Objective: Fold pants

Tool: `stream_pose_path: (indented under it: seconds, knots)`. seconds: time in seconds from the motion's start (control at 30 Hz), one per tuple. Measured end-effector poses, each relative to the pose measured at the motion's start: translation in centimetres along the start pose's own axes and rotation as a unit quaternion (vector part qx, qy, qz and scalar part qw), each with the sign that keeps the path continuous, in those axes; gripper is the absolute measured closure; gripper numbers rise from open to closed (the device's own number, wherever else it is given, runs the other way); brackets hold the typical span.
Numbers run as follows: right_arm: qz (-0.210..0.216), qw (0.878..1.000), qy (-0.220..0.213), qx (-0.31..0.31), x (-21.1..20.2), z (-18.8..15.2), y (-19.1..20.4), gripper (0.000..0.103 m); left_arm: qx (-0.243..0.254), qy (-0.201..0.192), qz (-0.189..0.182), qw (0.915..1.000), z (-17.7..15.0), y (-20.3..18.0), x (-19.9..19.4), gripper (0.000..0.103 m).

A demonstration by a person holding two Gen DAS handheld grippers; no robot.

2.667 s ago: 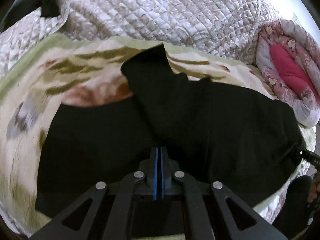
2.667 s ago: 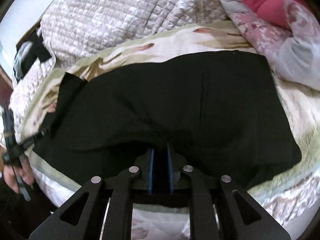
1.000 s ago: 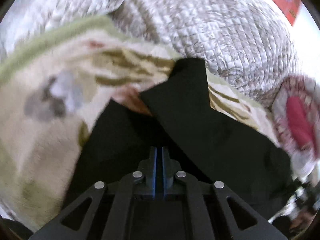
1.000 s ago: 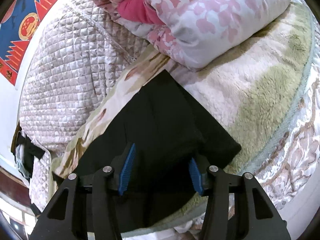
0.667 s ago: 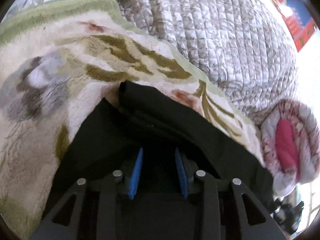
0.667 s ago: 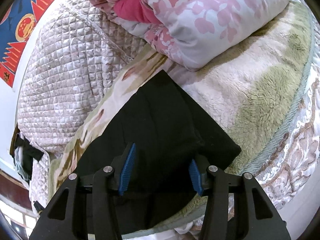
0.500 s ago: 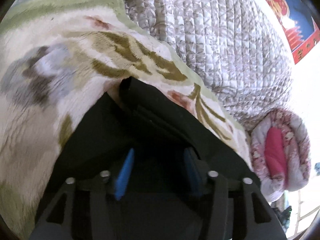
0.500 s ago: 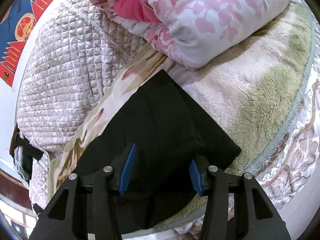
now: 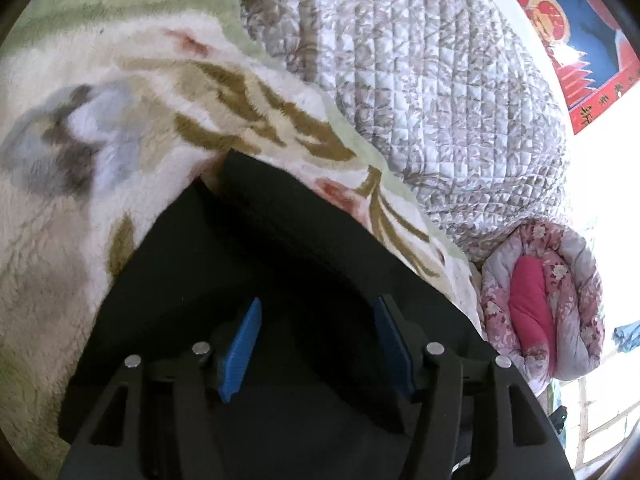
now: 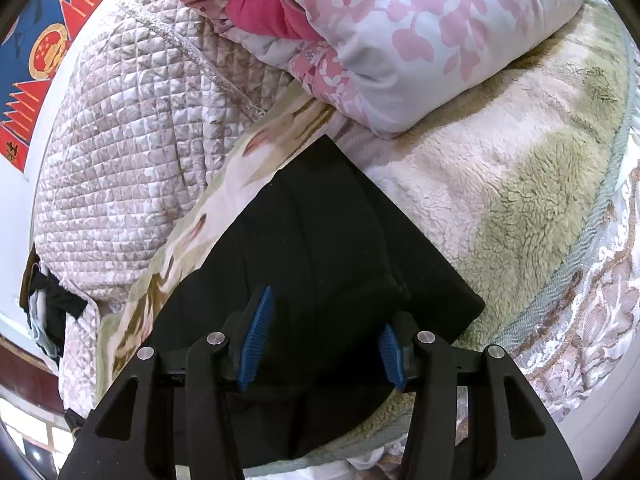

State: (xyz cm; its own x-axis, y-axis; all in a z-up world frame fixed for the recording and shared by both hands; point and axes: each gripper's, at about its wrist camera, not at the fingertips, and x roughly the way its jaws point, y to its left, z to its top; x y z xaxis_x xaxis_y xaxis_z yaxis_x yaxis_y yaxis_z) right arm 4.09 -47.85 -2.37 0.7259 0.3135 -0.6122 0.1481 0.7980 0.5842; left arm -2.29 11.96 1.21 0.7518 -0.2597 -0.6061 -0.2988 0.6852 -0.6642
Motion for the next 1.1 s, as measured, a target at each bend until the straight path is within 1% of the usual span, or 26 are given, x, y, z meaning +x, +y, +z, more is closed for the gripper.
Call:
stream_pose_path:
  seconds: [0.1,0.13,0.17,0.2,0.23,0.27,0.3,0.33,0.37,0.43,0.67,0.8,0.83,0.9,0.97,1.0,1.03,1.07,1.1]
  knots:
    - [0.002,1.0,-0.001,0.001,0.0,0.1,0.0,0.053,0.0,-0.004,-0.003,1.0,0.3,-0.1,0.0,0.039]
    - [0.001,1.0,-0.001,0.0,0.1,0.1,0.1,0.055,0.0,-0.005,0.0,1.0,0.5,-0.1,0.1,0.039]
    - [-0.002,1.0,-0.001,-0.003,0.0,0.1,0.1,0.061,0.003,-0.005,0.003,1.0,0.6,-0.1,0.3,0.039]
    - [-0.005,1.0,-0.001,-0.006,0.0,0.1,0.1,0.064,0.008,-0.006,0.008,0.9999,0.6,-0.2,0.5,0.041]
    - [-0.007,1.0,0.0,-0.008,0.0,0.2,0.1,0.072,0.01,-0.006,0.014,0.9998,0.7,-0.1,0.6,0.041]
    - [-0.01,1.0,0.001,-0.009,0.0,0.3,0.1,0.079,0.006,-0.006,0.018,0.9998,0.7,0.1,0.7,0.044]
    - [-0.011,1.0,0.001,-0.008,0.0,0.3,0.0,0.08,0.002,-0.006,0.022,0.9997,0.7,0.3,0.7,0.053]
    - [-0.012,1.0,0.001,-0.007,0.0,0.4,-0.1,0.081,0.0,-0.007,0.027,0.9996,0.6,0.5,0.7,0.057]
    - [-0.011,1.0,0.002,-0.004,0.1,0.4,-0.2,0.082,0.002,-0.009,0.033,0.9994,0.6,0.6,0.5,0.064]
    - [-0.012,1.0,0.002,-0.002,0.1,0.4,-0.2,0.082,0.0,-0.012,0.041,0.9991,0.6,0.9,0.2,0.072]
    - [-0.013,1.0,0.004,-0.003,0.1,0.4,-0.1,0.082,-0.017,-0.025,0.034,0.999,0.3,2.1,-1.3,0.072]
    - [-0.015,1.0,0.005,-0.006,0.2,0.4,0.0,0.082,-0.015,-0.02,0.05,0.9984,0.3,2.5,-0.9,0.073]
    - [-0.015,1.0,0.006,-0.006,0.2,0.4,0.0,0.082,-0.017,-0.019,0.059,0.9979,0.3,2.7,-0.5,0.073]
    - [-0.015,1.0,0.007,-0.007,0.2,0.5,0.0,0.082,-0.022,-0.014,0.062,0.9977,0.5,3.1,0.0,0.077]
    - [-0.016,1.0,0.008,-0.01,0.2,0.6,0.1,0.082,-0.01,-0.015,0.066,0.9977,0.8,2.6,0.3,0.081]
    - [-0.018,1.0,0.008,-0.014,0.2,0.7,0.3,0.083,-0.002,-0.012,0.068,0.9976,0.9,2.4,0.5,0.091]
    - [-0.02,1.0,0.008,-0.016,0.3,0.8,0.4,0.086,0.003,-0.007,0.072,0.9974,1.0,2.1,0.7,0.096]
    - [-0.022,1.0,0.008,-0.017,0.1,0.8,0.6,0.088,0.005,-0.004,0.075,0.9971,1.0,2.0,0.8,0.098]
    - [-0.02,1.0,0.006,-0.017,-0.1,0.9,0.7,0.089,0.005,-0.006,0.083,0.9965,1.1,1.9,0.6,0.099]
